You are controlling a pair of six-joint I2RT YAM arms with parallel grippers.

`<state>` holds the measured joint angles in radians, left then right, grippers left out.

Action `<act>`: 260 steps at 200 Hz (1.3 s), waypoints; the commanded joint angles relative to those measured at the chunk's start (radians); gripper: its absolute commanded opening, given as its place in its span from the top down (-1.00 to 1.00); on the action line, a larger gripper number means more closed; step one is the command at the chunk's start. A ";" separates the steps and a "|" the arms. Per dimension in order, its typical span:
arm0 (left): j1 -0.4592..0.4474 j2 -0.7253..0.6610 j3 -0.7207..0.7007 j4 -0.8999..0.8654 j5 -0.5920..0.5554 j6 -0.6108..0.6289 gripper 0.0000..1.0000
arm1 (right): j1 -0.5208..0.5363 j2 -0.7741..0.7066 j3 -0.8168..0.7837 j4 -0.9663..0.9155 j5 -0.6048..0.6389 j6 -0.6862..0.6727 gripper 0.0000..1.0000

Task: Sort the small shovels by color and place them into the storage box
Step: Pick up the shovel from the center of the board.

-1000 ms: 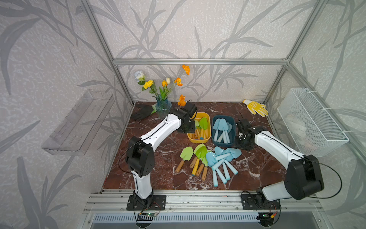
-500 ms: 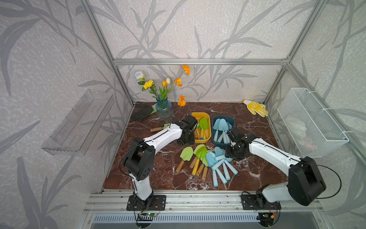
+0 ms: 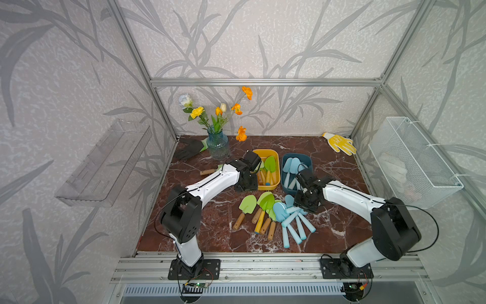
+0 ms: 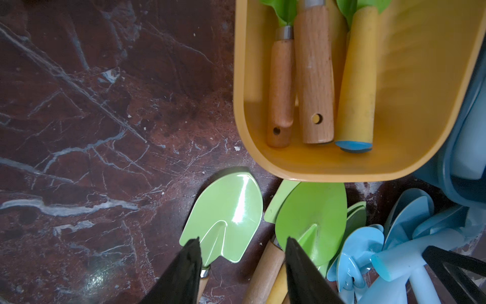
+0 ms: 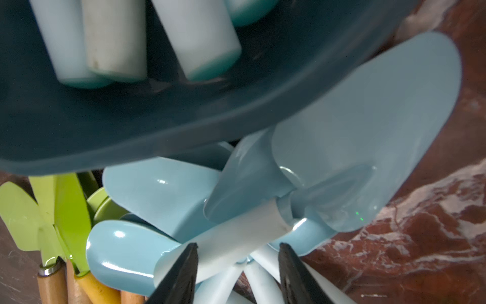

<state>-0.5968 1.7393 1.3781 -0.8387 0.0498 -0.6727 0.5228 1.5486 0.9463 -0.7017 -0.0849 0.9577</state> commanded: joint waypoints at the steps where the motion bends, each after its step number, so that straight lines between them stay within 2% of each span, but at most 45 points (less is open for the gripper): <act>1: -0.006 -0.035 -0.010 -0.023 -0.028 0.009 -0.05 | 0.010 0.034 -0.004 -0.072 0.043 0.074 -0.02; 49: -0.006 -0.031 -0.009 -0.020 -0.025 0.008 -0.05 | 0.010 0.002 -0.086 -0.105 0.074 0.132 0.08; 61: -0.005 -0.027 -0.008 -0.019 -0.027 0.010 -0.05 | 0.009 -0.018 -0.104 -0.103 0.085 0.143 0.18; 80: -0.006 -0.022 -0.004 -0.020 -0.024 0.013 -0.05 | 0.009 -0.048 -0.118 -0.109 0.104 0.161 0.45; 101: -0.006 -0.013 -0.002 -0.020 -0.021 0.013 -0.05 | 0.008 -0.090 -0.114 -0.133 0.132 0.168 0.58; 158: -0.006 -0.007 0.007 -0.024 -0.023 0.019 -0.05 | 0.005 -0.253 -0.034 -0.327 0.358 0.143 0.64; 186: -0.006 -0.007 0.006 -0.022 -0.026 0.018 -0.06 | -0.013 -0.307 0.039 -0.314 0.440 0.022 0.64; 210: -0.005 -0.008 0.003 -0.017 -0.021 0.018 -0.06 | -0.041 -0.268 0.148 -0.225 0.405 -0.144 0.63; 235: -0.004 -0.017 -0.010 -0.014 -0.022 0.017 -0.06 | -0.070 -0.138 0.278 -0.136 0.299 -0.294 0.63; 260: 0.000 -0.041 -0.035 -0.013 -0.033 0.018 -0.06 | -0.071 0.055 0.455 -0.146 0.211 -0.407 0.63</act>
<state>-0.5968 1.7348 1.3712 -0.8398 0.0444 -0.6651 0.4572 1.4536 1.2827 -0.8867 0.2218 0.7292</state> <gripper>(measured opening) 0.530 0.255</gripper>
